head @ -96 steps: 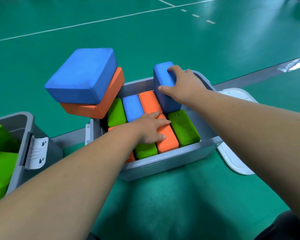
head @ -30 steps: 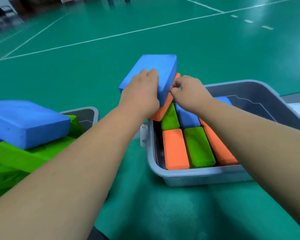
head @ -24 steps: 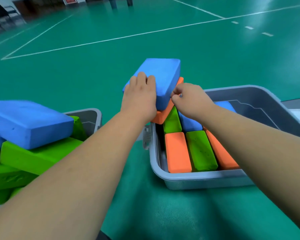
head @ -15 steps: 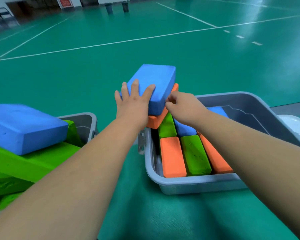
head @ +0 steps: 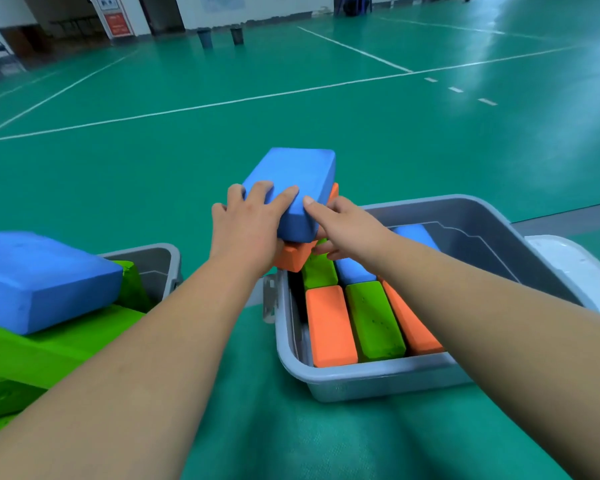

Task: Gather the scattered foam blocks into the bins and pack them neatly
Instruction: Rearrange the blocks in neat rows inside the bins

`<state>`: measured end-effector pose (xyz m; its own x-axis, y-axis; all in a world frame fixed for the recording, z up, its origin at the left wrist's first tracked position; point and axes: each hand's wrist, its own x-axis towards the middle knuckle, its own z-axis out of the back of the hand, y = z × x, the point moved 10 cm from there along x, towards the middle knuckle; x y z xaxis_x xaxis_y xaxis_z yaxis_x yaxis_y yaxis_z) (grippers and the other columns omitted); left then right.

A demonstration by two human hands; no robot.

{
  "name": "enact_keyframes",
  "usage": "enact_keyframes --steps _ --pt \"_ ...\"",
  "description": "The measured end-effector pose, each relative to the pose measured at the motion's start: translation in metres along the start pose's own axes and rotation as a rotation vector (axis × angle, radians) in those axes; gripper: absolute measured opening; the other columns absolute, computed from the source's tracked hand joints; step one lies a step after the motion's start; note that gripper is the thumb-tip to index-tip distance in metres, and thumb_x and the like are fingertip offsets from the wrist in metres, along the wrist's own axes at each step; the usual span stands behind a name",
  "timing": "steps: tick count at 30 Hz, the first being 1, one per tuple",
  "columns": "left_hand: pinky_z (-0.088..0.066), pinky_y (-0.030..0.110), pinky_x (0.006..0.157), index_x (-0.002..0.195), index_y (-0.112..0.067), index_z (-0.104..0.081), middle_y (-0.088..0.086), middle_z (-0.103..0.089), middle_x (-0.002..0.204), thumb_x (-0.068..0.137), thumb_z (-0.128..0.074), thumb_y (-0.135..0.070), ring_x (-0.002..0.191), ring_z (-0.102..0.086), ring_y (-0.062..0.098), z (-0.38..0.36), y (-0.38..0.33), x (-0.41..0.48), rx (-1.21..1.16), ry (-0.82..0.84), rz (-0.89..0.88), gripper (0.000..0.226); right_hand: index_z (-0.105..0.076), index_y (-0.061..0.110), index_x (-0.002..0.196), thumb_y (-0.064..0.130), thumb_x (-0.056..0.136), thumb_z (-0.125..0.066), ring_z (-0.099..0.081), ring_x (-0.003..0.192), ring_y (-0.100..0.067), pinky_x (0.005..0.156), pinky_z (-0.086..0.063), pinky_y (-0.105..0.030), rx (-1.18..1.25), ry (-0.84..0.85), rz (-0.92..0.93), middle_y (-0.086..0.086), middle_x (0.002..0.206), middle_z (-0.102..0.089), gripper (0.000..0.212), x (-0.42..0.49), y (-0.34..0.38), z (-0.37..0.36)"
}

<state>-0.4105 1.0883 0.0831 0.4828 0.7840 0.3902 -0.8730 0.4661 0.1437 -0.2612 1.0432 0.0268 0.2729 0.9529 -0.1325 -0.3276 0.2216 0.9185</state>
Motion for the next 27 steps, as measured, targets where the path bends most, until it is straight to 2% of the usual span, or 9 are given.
enact_keyframes --steps 4,8,13,16,18,20,23,25,27 --pt "-0.043 0.046 0.085 0.149 -0.052 -0.035 -0.009 -0.046 0.151 0.08 -0.07 -0.04 0.12 -0.045 0.034 0.019 -0.019 0.004 0.0 -0.073 -0.048 0.078 -0.05 0.017 0.112 0.065 0.089 -0.059 -0.079 0.075 -0.024 0.088 -0.06 -0.05 0.166 -0.035 -0.05 -0.007 0.102 -0.073 0.053 -0.002 0.0 0.017" --pt "-0.044 0.045 0.083 0.148 -0.048 -0.041 -0.009 -0.049 0.148 0.083 -0.067 -0.044 0.115 -0.047 0.034 0.035 -0.046 0.008 -0.04 -0.158 -0.096 0.07 -0.052 0.009 0.12 0.052 0.082 -0.065 -0.078 0.074 -0.03 0.084 -0.062 -0.051 0.303 -0.1 -0.09 -0.016 0.108 -0.075 0.06 -0.009 -0.001 0.047" --pt "-0.04 0.051 0.106 0.152 -0.034 -0.039 0.007 -0.036 0.157 0.071 -0.08 -0.062 0.134 -0.041 0.037 0.038 -0.07 0.016 -0.2 -0.129 0.02 0.096 -0.06 0.006 0.109 0.054 0.065 -0.065 -0.077 0.076 -0.036 0.066 -0.064 -0.05 0.333 -0.275 -0.114 -0.023 0.11 -0.072 0.066 -0.023 -0.008 0.102" --pt "-0.037 0.046 0.114 0.16 -0.03 -0.022 0.014 -0.02 0.164 0.074 -0.084 -0.056 0.142 -0.039 0.037 0.024 -0.088 0.018 -0.522 -0.012 0.105 0.11 -0.059 0.014 0.104 0.057 0.066 -0.065 -0.076 0.085 -0.033 0.067 -0.064 -0.053 0.27 -0.379 -0.121 -0.015 0.109 -0.07 0.057 -0.034 -0.013 0.137" --pt "-0.038 0.037 0.113 0.162 -0.022 -0.017 0.013 -0.024 0.163 0.077 -0.086 -0.046 0.142 -0.041 0.029 0.015 -0.106 0.019 -0.71 0.04 0.102 0.112 -0.058 0.02 0.102 0.057 0.07 -0.064 -0.071 0.092 -0.025 0.074 -0.064 -0.052 0.22 -0.444 -0.104 -0.004 0.104 -0.067 0.049 -0.041 -0.017 0.158" --pt "-0.032 0.031 0.114 0.162 -0.014 -0.02 0.013 -0.03 0.16 0.081 -0.085 -0.039 0.142 -0.039 0.025 0.01 -0.126 0.018 -0.777 0.052 0.074 0.107 -0.057 0.025 0.102 0.059 0.073 -0.063 -0.065 0.094 -0.018 0.081 -0.062 -0.05 0.166 -0.52 -0.089 0.003 0.099 -0.063 0.045 -0.048 -0.023 0.179" --pt "-0.026 0.031 0.119 0.16 -0.007 -0.027 0.015 -0.035 0.158 0.088 -0.078 -0.038 0.146 -0.035 0.026 0.005 -0.163 0.015 -0.782 0.065 -0.009 0.094 -0.053 0.03 0.115 0.06 0.076 -0.068 -0.064 0.092 -0.015 0.071 -0.065 -0.048 0.168 -0.557 -0.089 0.006 0.103 -0.061 0.052 -0.059 -0.032 0.201" --pt "-0.023 0.031 0.122 0.161 -0.006 -0.027 0.014 -0.035 0.16 0.091 -0.072 -0.039 0.148 -0.032 0.024 0.005 -0.192 0.011 -0.788 0.081 -0.092 0.089 -0.047 0.036 0.12 0.061 0.071 -0.073 -0.064 0.097 -0.017 0.069 -0.065 -0.051 0.248 -0.563 -0.093 0.008 0.109 -0.061 0.061 -0.062 -0.037 0.213" --pt "-0.021 0.028 0.122 0.163 -0.01 -0.024 0.009 -0.033 0.162 0.093 -0.07 -0.034 0.15 -0.03 0.02 0.008 -0.219 0.007 -0.843 0.117 -0.163 0.088 -0.046 0.043 0.117 0.063 0.062 -0.075 -0.066 0.101 -0.02 0.076 -0.063 -0.054 0.325 -0.619 -0.09 0.012 0.109 -0.063 0.066 -0.065 -0.044 0.231"
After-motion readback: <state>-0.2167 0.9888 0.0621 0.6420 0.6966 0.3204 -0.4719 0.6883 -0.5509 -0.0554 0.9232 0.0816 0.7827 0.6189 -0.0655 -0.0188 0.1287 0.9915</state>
